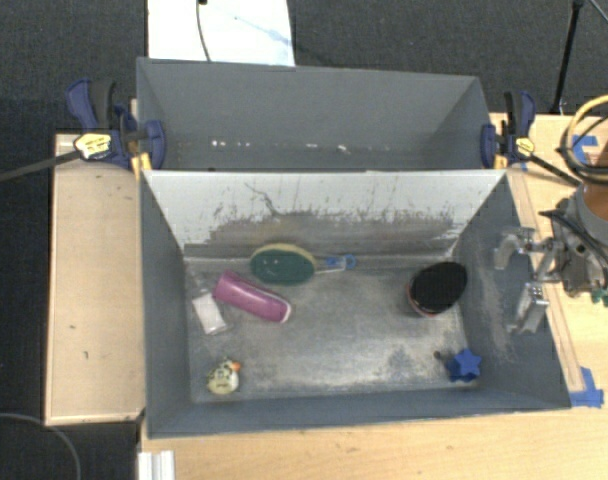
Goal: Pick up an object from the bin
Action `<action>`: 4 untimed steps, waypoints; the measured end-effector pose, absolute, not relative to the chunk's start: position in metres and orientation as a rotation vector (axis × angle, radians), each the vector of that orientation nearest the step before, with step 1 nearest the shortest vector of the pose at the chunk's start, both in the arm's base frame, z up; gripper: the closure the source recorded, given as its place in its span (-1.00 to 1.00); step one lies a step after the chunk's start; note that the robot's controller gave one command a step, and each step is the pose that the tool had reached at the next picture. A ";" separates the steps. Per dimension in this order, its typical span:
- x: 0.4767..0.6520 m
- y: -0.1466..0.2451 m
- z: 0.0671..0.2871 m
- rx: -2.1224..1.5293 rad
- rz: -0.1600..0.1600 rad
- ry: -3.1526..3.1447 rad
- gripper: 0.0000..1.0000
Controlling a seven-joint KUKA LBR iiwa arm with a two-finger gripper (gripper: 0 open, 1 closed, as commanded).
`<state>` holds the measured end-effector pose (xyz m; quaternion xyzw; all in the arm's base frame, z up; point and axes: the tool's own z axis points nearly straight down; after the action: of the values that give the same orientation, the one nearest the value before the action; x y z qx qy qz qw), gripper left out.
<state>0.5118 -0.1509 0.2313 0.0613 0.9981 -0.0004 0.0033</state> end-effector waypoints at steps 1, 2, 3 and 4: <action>0.534 -0.130 0.085 0.328 -0.002 3.116 -1.00; 0.534 -0.131 0.087 0.319 -0.004 3.117 1.00; 0.533 -0.129 0.086 0.314 -0.002 3.122 -1.00; 0.513 -0.078 0.070 0.438 0.000 3.110 -1.00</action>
Offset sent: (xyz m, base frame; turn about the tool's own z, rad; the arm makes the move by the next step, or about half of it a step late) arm 0.0204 0.0221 -0.1464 0.0855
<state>0.5125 -0.0779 0.0702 0.1395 0.9902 0.0001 0.0006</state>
